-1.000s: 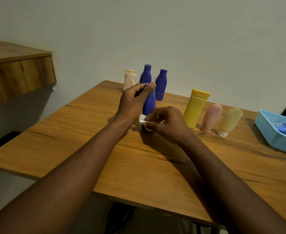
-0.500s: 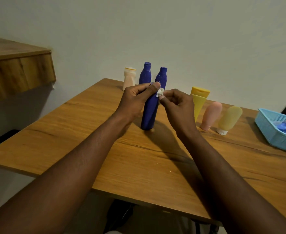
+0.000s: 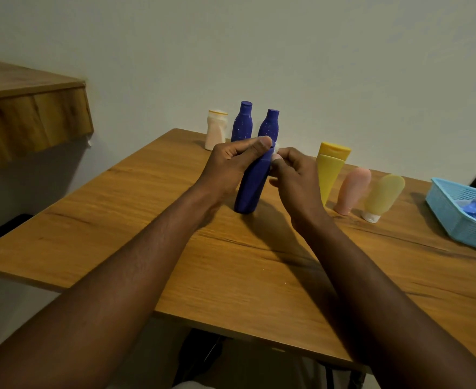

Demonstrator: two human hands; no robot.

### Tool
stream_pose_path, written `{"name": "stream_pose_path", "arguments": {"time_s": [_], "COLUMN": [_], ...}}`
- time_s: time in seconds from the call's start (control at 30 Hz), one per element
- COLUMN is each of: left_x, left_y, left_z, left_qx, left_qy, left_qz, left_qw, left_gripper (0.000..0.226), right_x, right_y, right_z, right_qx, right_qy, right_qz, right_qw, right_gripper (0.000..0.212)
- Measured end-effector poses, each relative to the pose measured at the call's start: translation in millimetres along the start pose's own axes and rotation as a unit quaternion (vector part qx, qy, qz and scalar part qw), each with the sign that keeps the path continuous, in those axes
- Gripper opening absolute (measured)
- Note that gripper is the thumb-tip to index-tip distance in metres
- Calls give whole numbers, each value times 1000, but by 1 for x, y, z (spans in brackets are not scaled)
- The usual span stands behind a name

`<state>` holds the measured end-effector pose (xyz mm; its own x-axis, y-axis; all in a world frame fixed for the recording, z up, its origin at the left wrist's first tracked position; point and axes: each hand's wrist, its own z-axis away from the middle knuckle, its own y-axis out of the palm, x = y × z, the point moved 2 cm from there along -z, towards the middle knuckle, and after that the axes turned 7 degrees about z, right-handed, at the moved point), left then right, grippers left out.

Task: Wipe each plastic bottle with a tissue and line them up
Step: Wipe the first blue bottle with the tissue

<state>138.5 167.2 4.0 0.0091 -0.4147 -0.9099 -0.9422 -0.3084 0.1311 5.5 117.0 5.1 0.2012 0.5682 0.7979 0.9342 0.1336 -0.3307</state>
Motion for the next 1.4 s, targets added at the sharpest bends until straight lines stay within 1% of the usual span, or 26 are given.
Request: {"name": "stream_pose_path", "arguments": {"time_s": [0.03,0.1,0.17,0.3,0.43,0.5,0.57,0.67,0.73,0.8,0.87,0.93,1.1,1.17,1.23,1.3,1.4], "left_x": [0,1,0,-2,0,3,4,2,1,2,2,3,5,5,6,6,4], "left_y": [1,0,-1,-2,-4,-6,-7,-6,-6,-5,-5,-5,-4,-4,-4,-3,-3], "left_z": [0,0,0,-1,-4,-6,-7,-7,-8,-7,-7,-7,-6,-6,-5,-5,-3], "left_qx": [0,0,1,-10,-24,-34,-36,-42,-50,-54,-53,-48,-38,-30,-29,-33,-30], "left_qy": [2,7,10,17,16,17,21,23,23,21,22,26,35,30,25,25,35], "left_qz": [3,11,18,21,25,27,30,46,55,58,49,37,18,12,13,15,13], "left_qw": [1000,1000,1000,1000,999,999,999,998,997,997,997,998,999,999,999,999,999], "left_gripper": [14,14,15,15,17,25,29,23,20,25,30,32,34,35,31,24,24], "right_x": [-2,0,4,10,13,12,9,5,4,4,3,1,-4,-11,-18,-20,-12], "right_y": [1,-1,-3,-6,-4,-1,2,6,9,14,20,25,19,11,3,-5,-16], "right_z": [1,4,6,7,10,10,10,10,11,13,18,20,12,6,2,0,0], "right_qx": [10,-2,-35,-93,-88,-64,-24,44,72,116,176,207,216,212,199,170,71], "right_qy": [-1,-29,-63,-118,-156,-158,-142,-110,-110,-104,-94,-84,-44,-20,-7,0,5], "right_qz": [13,38,69,111,126,145,170,220,261,307,355,373,354,352,340,292,177], "right_qw": [1000,999,995,982,976,975,975,968,956,939,913,900,909,911,919,941,982], "right_gripper": [19,16,14,16,17,14,10,8,8,10,13,15,10,12,12,6,8]}}
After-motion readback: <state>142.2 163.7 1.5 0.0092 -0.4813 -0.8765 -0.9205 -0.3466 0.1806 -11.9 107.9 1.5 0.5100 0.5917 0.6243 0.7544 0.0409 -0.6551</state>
